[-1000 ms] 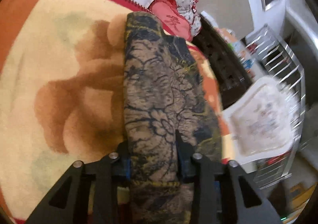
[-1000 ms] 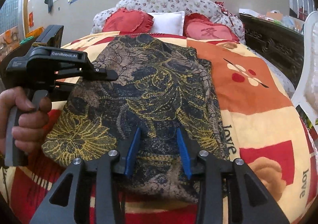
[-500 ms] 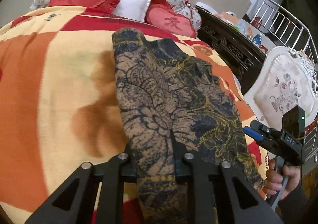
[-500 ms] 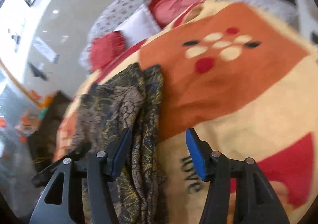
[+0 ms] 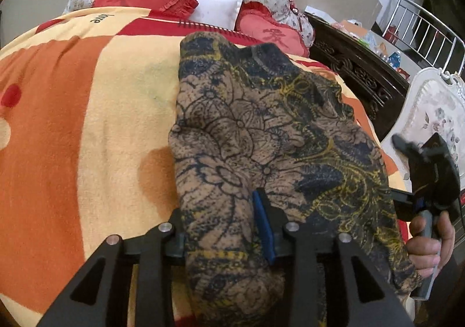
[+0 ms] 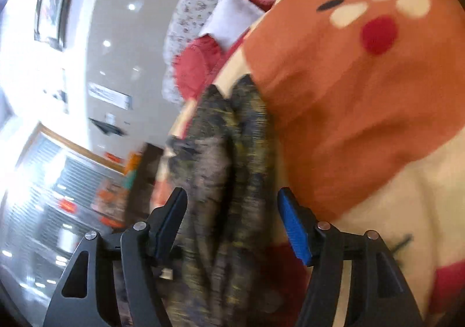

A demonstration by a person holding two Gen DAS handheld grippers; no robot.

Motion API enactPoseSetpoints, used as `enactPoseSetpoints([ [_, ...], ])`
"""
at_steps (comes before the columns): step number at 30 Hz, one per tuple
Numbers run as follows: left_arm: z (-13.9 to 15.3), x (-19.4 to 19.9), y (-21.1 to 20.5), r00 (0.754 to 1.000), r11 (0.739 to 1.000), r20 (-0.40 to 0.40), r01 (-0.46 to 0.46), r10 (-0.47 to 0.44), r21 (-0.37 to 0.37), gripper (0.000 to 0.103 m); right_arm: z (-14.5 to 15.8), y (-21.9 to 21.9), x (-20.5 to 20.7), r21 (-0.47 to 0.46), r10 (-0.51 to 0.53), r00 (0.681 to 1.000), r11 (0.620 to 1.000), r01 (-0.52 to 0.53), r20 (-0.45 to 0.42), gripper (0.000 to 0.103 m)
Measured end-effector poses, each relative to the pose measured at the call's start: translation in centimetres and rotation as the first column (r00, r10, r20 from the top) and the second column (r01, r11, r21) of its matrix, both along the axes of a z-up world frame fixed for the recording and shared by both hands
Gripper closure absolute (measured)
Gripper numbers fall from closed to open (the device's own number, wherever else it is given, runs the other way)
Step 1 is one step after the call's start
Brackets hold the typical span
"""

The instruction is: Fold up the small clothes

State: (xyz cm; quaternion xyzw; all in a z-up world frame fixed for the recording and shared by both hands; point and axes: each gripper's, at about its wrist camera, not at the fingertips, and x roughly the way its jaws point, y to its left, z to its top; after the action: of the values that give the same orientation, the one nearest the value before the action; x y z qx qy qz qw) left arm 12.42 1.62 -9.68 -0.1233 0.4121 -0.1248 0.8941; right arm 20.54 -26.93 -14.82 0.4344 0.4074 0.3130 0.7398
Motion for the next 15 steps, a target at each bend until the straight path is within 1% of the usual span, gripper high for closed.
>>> enactPoseSetpoints([
  [1, -0.1, -0.1, 0.2, 1.000, 1.000, 0.000, 0.000, 0.000, -0.005, 0.064, 0.2, 0.5, 0.2, 0.020, 0.014, 1.000, 1.000, -0.014, 0.007, 0.024],
  [2, -0.1, 0.0, 0.3, 1.000, 1.000, -0.001, 0.000, 0.000, -0.013, 0.063, 0.5, 1.0, 0.4, -0.002, 0.025, 1.000, 1.000, -0.025, 0.014, 0.020],
  [4, -0.2, -0.2, 0.5, 1.000, 1.000, -0.003, -0.001, 0.001, -0.025, 0.063, 1.4, 2.5, 1.2, -0.134, 0.043, 0.998, 0.990, -0.038, 0.034, 0.020],
  [6, -0.1, 0.0, 0.6, 1.000, 0.999, -0.012, 0.004, -0.005, -0.041, 0.062, 2.0, 3.6, 1.8, -0.233, 0.064, 0.997, 0.971, -0.051, 0.048, 0.020],
  [7, -0.1, -0.1, 0.9, 1.000, 0.999, -0.019, 0.006, -0.007, -0.051, 0.059, 2.2, 4.1, 2.2, -0.271, 0.076, 0.996, 0.961, -0.059, 0.052, 0.020],
  [8, 0.0, 0.0, 1.2, 1.000, 0.998, -0.025, 0.006, -0.007, -0.066, 0.053, 2.3, 4.5, 2.4, -0.298, 0.086, 0.995, 0.952, -0.064, 0.059, 0.021],
  [10, 0.0, 0.0, 1.1, 1.000, 0.997, -0.024, 0.004, -0.006, -0.074, 0.051, 2.4, 5.2, 2.8, -0.378, 0.104, 0.992, 0.923, -0.068, 0.075, 0.028],
  [11, 0.0, -0.1, 1.0, 1.000, 0.998, -0.017, 0.003, -0.004, -0.062, 0.050, 2.4, 5.5, 3.0, -0.412, 0.105, 0.991, 0.909, -0.063, 0.080, 0.038],
  [12, 0.1, -0.1, 0.8, 1.000, 0.999, -0.010, 0.000, 0.000, -0.048, 0.049, 2.2, 5.6, 3.0, -0.430, 0.107, 0.991, 0.901, -0.061, 0.084, 0.043],
  [13, 0.1, -0.2, 0.5, 1.000, 1.000, -0.004, -0.007, 0.007, -0.029, 0.048, 2.1, 5.5, 2.9, -0.441, 0.110, 0.990, 0.895, -0.060, 0.089, 0.046],
  [15, 0.2, -0.4, 0.0, 1.000, 1.000, 0.004, -0.021, 0.021, 0.007, 0.046, 2.0, 5.4, 2.7, -0.459, 0.124, 0.987, 0.886, -0.064, 0.102, 0.062],
])
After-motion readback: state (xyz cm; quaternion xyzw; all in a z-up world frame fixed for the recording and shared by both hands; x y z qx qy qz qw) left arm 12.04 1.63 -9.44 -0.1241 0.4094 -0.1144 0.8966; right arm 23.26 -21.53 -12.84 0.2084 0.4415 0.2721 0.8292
